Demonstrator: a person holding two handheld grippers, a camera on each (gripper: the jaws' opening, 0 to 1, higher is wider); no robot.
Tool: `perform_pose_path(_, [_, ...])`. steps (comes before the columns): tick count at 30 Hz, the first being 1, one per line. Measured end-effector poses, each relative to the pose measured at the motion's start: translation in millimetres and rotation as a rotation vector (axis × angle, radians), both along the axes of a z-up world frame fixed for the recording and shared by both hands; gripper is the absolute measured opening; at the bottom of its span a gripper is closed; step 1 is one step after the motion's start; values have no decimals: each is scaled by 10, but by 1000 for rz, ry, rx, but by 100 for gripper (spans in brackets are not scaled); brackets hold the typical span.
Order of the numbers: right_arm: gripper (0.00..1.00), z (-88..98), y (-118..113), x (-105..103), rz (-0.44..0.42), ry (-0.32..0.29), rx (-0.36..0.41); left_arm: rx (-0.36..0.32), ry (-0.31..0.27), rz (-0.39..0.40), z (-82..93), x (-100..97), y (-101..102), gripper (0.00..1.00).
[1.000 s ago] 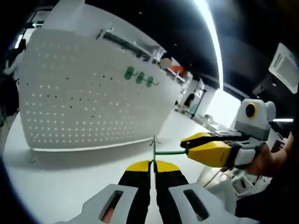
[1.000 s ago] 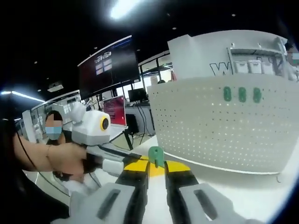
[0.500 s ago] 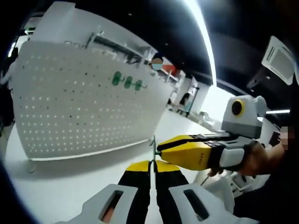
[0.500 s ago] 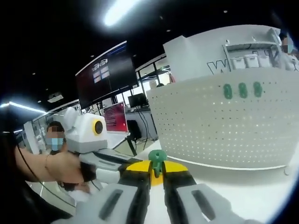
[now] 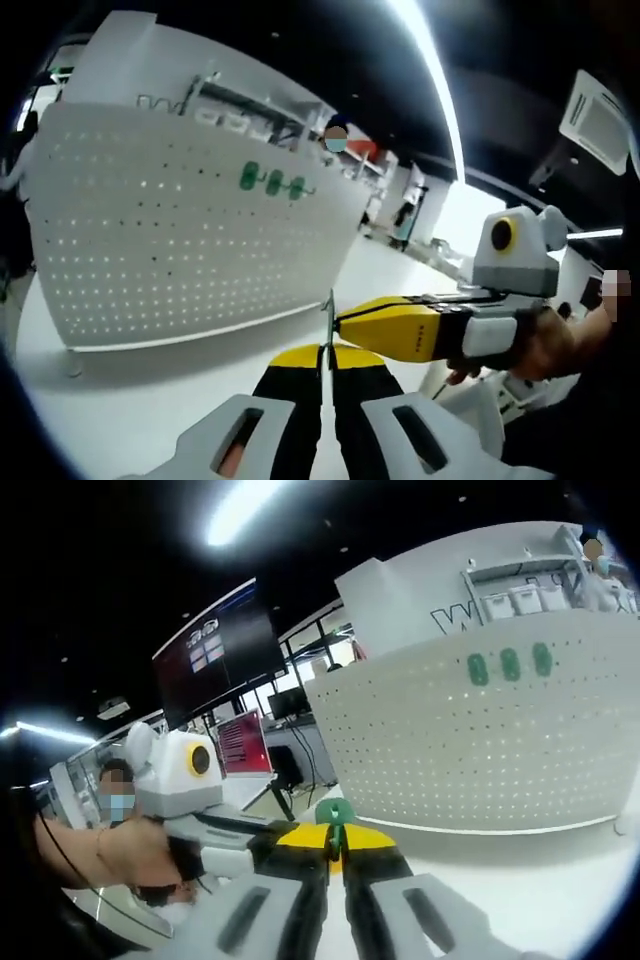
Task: Insert the hook assembly into the mounting plate slot until the hook locks in place.
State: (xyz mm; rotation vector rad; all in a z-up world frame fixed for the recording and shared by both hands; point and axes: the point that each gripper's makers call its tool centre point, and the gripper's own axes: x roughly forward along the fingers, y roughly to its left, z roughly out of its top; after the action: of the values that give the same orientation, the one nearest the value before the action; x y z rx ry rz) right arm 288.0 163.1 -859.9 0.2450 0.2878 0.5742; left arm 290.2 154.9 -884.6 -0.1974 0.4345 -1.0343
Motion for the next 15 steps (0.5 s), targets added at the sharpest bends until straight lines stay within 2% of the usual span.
perform_pose_path(2, [0,-10,-6,-7,-3,-4,-14,10,-6,-5,-10,-6,-13,2])
perform_pose_path(5, [0,-39,-1,-18,-1,-5,-31,63,-30,-24,-50,-22,-25,2])
perform_pose_path(10, [0,-5,9,-24,12,-20,-31,67,-74,-31,-17,-22,-8,3])
perform_pose_path(14, [0,-11,29,-18,28,-27,-58,85,-94,-34,-31,-14,-2,4])
perform_pose_path(15, [0,-14,32,-19,31,-27,-60,104,-118,-36,-32,-12,6,4])
